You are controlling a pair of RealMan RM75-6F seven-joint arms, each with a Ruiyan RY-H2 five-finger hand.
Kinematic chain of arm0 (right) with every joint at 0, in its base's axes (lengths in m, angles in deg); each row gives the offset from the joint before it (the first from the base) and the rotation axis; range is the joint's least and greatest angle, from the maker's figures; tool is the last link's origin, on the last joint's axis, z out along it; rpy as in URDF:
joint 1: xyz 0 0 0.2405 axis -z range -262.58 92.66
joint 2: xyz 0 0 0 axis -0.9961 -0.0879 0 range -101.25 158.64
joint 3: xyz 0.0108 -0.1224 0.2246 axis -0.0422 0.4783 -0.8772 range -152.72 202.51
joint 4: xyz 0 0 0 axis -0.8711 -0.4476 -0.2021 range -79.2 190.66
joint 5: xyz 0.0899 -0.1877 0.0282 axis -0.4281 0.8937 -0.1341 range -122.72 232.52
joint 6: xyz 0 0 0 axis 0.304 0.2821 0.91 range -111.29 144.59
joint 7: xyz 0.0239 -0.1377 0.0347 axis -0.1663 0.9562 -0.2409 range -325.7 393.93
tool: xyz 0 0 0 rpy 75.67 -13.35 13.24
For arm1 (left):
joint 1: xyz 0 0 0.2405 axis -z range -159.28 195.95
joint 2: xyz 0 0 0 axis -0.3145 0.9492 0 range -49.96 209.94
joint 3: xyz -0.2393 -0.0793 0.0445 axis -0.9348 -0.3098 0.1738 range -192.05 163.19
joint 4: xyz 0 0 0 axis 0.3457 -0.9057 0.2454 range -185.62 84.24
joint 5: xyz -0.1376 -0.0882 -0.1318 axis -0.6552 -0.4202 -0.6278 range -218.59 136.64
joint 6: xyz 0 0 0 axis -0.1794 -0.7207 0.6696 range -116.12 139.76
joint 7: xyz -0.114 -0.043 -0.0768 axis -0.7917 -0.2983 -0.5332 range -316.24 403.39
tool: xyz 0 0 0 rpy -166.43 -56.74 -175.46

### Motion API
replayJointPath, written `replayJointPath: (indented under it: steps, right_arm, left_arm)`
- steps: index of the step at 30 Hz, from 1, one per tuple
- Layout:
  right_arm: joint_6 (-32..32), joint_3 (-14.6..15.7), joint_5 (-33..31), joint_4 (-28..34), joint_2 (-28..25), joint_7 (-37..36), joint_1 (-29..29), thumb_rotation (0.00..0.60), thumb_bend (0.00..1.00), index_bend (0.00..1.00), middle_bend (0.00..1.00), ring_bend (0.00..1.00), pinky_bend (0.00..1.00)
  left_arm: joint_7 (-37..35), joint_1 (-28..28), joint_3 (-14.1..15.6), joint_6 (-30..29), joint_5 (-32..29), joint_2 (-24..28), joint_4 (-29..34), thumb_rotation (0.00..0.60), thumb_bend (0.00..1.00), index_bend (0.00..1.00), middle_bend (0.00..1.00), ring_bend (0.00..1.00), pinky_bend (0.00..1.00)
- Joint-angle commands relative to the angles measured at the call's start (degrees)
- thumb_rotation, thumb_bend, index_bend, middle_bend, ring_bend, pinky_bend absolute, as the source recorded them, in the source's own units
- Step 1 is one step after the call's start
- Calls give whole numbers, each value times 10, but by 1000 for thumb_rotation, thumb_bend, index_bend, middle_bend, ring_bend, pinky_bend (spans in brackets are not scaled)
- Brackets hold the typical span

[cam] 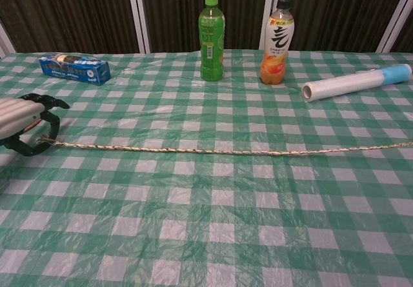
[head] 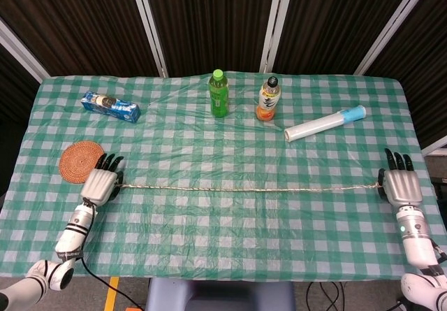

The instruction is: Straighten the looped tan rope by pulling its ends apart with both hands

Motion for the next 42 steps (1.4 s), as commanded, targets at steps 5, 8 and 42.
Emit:
replayJointPath:
  steps: [5, 8, 42]
  right_arm:
    - [-14, 1, 11, -27, 15, -18, 3, 600, 680, 806, 76, 0, 0]
    - [-19, 0, 15, -35, 21, -21, 2, 600, 680, 806, 76, 0, 0]
    - [-22, -16, 5, 5, -6, 7, 32, 600, 569, 174, 0, 0, 0]
  left_arm:
    - [-9, -2, 5, 7, 8, -6, -9, 600, 493, 680, 96, 0, 31]
    - [-9, -2, 5, 6, 12, -9, -11, 600, 493, 681, 96, 0, 31]
    - [-81, -47, 15, -49, 36, 75, 96, 600, 431, 0, 0, 0, 40]
